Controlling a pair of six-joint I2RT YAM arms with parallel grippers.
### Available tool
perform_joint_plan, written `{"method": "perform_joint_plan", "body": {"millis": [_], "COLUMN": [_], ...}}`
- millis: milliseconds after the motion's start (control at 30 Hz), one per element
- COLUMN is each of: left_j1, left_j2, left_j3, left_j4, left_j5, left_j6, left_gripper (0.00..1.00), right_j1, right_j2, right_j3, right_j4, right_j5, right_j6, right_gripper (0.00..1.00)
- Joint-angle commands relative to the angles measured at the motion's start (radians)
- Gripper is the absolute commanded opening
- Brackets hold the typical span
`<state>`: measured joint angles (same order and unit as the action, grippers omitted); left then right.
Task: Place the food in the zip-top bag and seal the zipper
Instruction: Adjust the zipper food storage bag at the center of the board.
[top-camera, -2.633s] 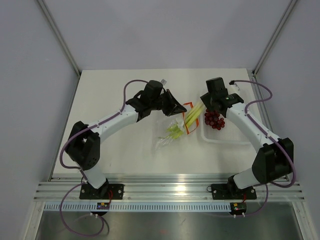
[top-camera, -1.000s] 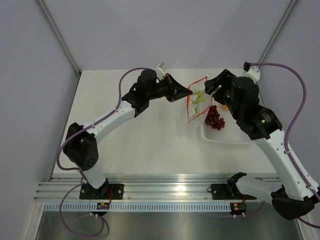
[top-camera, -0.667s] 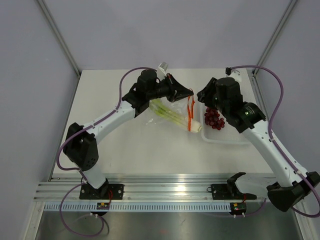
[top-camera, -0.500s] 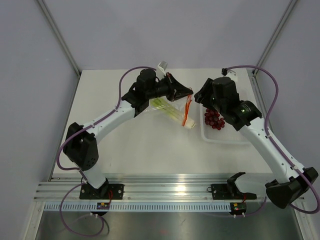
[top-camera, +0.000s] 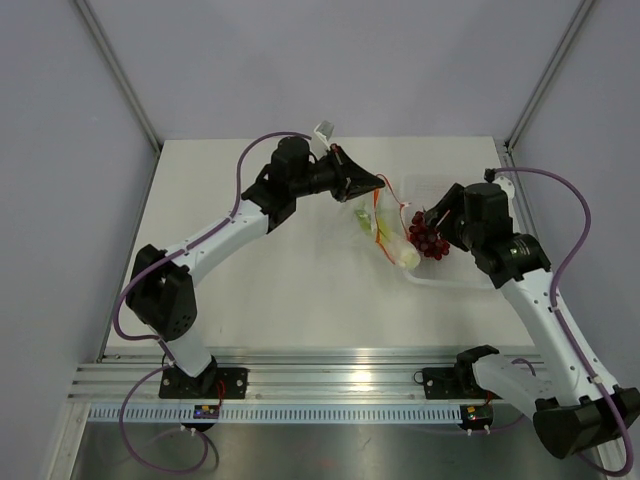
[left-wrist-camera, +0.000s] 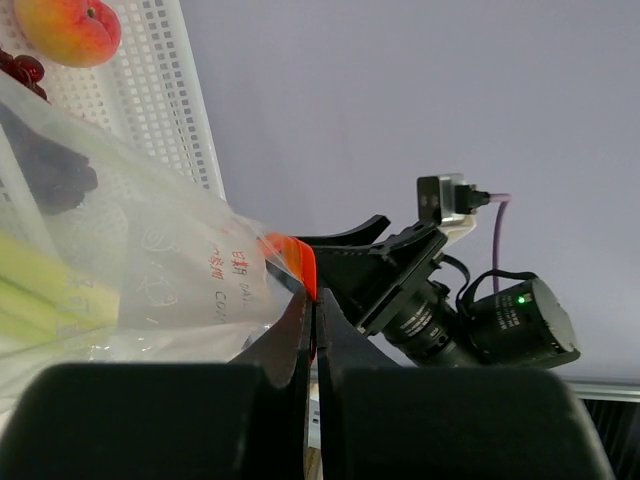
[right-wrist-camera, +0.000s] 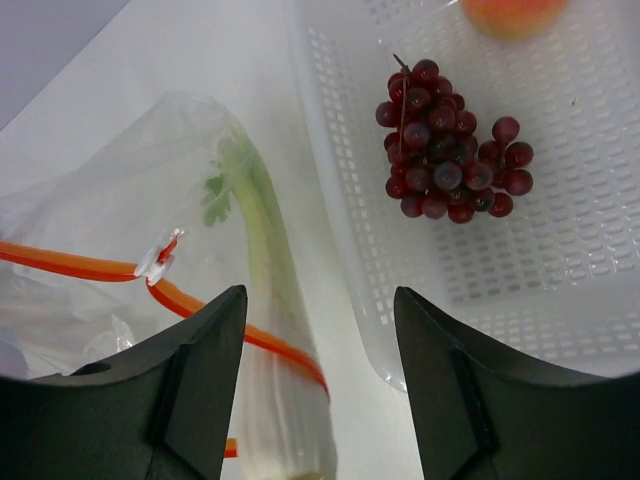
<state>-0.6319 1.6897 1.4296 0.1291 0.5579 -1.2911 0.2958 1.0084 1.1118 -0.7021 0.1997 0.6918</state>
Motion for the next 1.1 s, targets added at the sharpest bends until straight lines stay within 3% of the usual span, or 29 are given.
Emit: {"method": "perform_joint_plan", "body": {"millis": [0,267,467,667,1067], "left_j1": [0.006,0.006,0.006,0.005,-0.012], "left_j2": [-0.051,-0.064,-0.071,-0.064,-0.076], "left_j3": [0.009,-0.024,-0.014,-0.011,-0.008], "left_j4": [0.072,0.087,0.066,0.066,0.061], "left_j5": [0.024,0.01,0.004,0.0,0.0], "left_j6": [0.0,-0.022,-0.007,-0.014,-0.02], "left_gripper": [0.0,0.0,0.0,0.0,0.0], "right_j1": [-0.007,-0.007,-0.007,-0.007,-0.001], "right_j2": [-0.069,-0.09,-0.131,-0.146,-0.09], "right_j3": [-0.064,-0.225,-0.317,-0.325,-0.311], "right_j4": [0.026,0.064,0.185,0.239,0.386], "right_j5": [-0.065,-0.155,-0.284,-0.318,-0.442], "right_j6": [0.04,0.127,0.098,0.063,0.055], "right_gripper": [0.68,0.61,0.68,0.72,0.71]}}
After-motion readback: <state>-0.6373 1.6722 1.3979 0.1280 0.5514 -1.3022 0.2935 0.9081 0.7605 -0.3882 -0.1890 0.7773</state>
